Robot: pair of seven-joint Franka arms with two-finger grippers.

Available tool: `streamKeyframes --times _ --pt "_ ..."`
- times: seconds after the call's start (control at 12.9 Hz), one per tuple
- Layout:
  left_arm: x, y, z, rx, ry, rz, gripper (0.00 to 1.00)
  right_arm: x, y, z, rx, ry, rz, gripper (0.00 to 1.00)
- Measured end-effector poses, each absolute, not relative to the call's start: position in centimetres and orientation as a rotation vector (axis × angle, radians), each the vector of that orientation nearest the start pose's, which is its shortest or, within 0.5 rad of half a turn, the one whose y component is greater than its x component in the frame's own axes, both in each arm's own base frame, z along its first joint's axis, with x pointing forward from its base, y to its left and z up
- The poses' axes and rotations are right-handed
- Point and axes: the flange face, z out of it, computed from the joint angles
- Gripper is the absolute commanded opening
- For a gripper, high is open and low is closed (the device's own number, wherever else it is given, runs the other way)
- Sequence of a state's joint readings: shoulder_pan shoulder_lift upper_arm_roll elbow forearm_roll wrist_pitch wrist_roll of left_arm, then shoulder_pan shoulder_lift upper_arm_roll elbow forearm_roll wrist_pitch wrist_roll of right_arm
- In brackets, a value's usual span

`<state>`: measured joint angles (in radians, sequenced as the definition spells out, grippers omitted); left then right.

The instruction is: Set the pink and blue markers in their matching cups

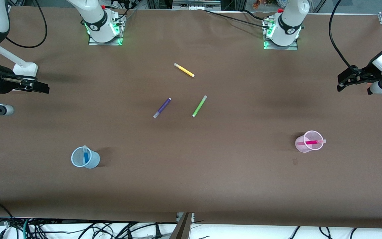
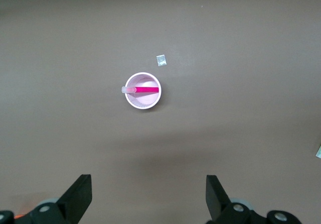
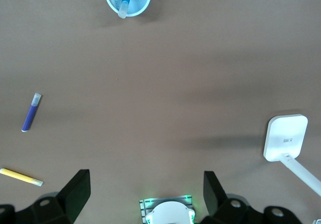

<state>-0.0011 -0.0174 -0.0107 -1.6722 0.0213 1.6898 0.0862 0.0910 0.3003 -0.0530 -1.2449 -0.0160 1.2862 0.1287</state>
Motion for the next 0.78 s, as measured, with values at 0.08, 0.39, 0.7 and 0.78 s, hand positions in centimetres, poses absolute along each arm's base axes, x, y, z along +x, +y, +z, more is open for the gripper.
streamKeyframes --times 0.08,0.39,0.7,0.78 --pt "55.8 -0.5 59.6 -3.115 0.156 -0.053 1.0 61.1 2.6 57.7 -3.165 0.134 0.405 0.99" --pt "55.8 -0.5 59.6 -3.115 0.156 -0.052 1.0 61.0 2.5 57.9 -3.164 0.123 0.402 0.99" --pt "55.9 -0.6 59.6 -3.114 0.159 -0.053 1.0 58.8 2.2 58.1 -3.16 0.124 0.386 0.99" --pt "55.9 -0.7 59.6 -3.114 0.162 -0.053 1.0 57.9 2.0 57.9 -3.16 0.124 0.35 0.99"
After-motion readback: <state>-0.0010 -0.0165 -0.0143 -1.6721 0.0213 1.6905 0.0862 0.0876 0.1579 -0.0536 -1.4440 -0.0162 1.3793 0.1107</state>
